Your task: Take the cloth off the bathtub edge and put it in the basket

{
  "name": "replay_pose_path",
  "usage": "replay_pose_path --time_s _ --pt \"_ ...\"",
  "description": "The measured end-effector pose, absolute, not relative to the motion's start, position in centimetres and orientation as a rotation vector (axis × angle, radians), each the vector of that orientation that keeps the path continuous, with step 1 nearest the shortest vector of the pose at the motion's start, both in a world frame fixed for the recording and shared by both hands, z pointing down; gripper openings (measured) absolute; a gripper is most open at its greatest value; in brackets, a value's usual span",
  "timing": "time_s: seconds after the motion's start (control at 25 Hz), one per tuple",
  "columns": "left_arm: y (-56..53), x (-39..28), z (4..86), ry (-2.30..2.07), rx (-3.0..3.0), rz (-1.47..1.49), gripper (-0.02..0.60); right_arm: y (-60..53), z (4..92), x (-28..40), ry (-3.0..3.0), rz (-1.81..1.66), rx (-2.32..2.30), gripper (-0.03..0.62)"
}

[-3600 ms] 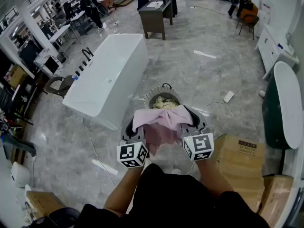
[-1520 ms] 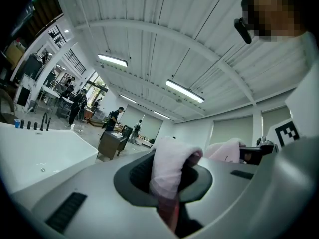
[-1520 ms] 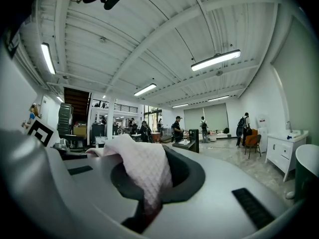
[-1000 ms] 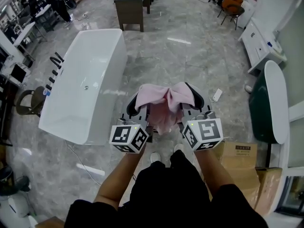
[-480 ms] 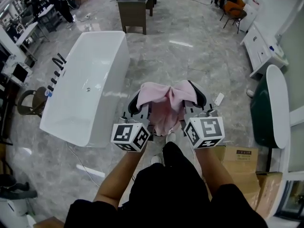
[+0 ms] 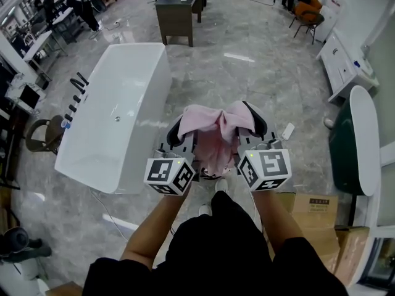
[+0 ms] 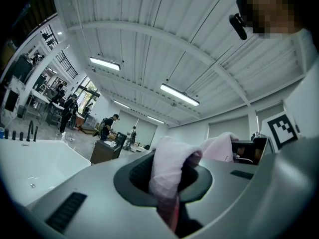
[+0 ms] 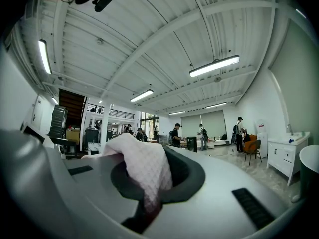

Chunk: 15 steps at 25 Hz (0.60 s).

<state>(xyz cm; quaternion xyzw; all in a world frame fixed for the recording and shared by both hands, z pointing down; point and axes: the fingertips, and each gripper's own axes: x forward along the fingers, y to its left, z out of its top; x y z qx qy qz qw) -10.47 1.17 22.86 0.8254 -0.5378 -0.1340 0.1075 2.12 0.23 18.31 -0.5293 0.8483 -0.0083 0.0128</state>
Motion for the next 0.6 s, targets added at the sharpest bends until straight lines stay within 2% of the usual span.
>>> replay_pose_path --time_s 0.6 --pt "-2.5 -9.2 25.4 -1.613 2.419 -0.304 0.058 -3.1 21.3 3.2 2.666 -0.088 -1.667 0.037"
